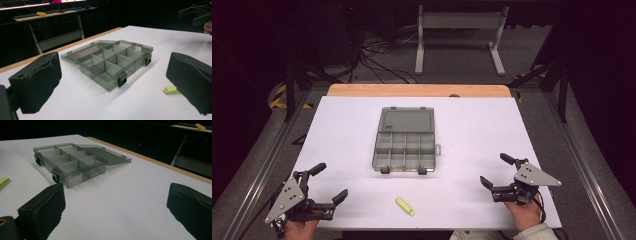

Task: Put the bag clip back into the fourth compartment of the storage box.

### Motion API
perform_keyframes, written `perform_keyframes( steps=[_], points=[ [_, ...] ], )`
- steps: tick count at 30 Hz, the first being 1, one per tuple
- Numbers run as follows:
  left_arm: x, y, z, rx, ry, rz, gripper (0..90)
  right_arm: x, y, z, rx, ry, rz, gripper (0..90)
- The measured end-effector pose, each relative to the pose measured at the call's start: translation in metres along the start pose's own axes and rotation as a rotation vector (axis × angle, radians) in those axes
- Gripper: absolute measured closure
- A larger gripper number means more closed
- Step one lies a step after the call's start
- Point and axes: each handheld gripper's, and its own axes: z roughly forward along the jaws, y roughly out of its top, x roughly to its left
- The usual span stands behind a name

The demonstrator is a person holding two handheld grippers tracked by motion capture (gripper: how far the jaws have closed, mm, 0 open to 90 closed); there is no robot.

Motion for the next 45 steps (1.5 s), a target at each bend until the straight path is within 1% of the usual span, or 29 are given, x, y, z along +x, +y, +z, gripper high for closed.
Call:
perform_keyframes(
  steps=[2,8,10,12,13,16,19,21,22,24,25,26,29,33,38,41,45],
  points=[
    [0.000,0.000,-0.001,-0.005,0.002,-0.007,0.8,0.000,0.000,0.000,0.003,0.003,0.000,2.8],
    [0.000,0.000,0.000,-0.005,0.002,0.000,0.8,0.001,0.001,0.000,0.005,0.006,0.000,2.7],
    [0.000,0.000,0.000,-0.005,-0.002,0.000,0.8,0.001,0.001,0.000,0.006,0.008,0.000,2.8],
    [0.000,0.000,0.000,-0.009,0.003,-0.003,0.8,0.001,0.001,0.001,0.000,0.007,-0.001,2.8],
    [0.000,0.000,0.000,-0.008,0.000,-0.006,0.8,0.001,0.001,0.001,0.007,0.007,0.001,2.8],
    [-0.001,0.000,0.000,-0.008,0.004,0.002,0.9,0.001,0.001,0.002,0.003,0.008,-0.002,2.8],
    [-0.001,0.000,0.001,-0.010,0.004,0.000,0.9,0.001,0.002,0.002,0.003,0.011,-0.001,2.8],
    [-0.001,0.000,0.001,-0.002,0.003,-0.001,0.9,0.002,0.003,0.003,0.005,0.017,0.002,2.8],
    [0.000,0.000,0.000,0.002,0.002,0.000,0.9,0.003,0.004,0.004,0.005,0.028,0.003,2.7],
    [0.000,0.000,0.000,-0.002,0.003,-0.004,0.9,0.007,0.007,0.007,0.006,0.061,-0.016,3.5],
    [0.000,0.000,0.000,-0.001,0.002,-0.003,0.9,0.010,0.011,0.010,0.024,0.072,-0.034,3.6],
    [0.000,-0.001,0.000,-0.002,0.002,-0.002,0.9,0.012,0.014,0.011,0.032,0.084,-0.040,3.6],
    [0.000,-0.001,0.000,-0.003,0.002,0.000,1.0,0.019,0.024,0.018,0.037,0.130,-0.027,3.6],
    [0.000,0.000,0.000,-0.004,0.001,0.000,1.0,0.029,0.034,0.027,0.044,0.176,-0.043,3.6],
    [0.000,0.000,-0.001,-0.004,0.001,0.000,1.1,0.040,0.042,0.039,0.054,0.218,-0.056,3.6],
    [0.000,0.000,0.000,-0.003,-0.005,0.002,1.1,0.044,0.046,0.045,0.056,0.234,-0.063,3.6],
    [0.000,0.000,0.000,-0.008,-0.004,0.005,1.1,0.050,0.052,0.052,0.049,0.264,-0.065,3.5]
  ],
)
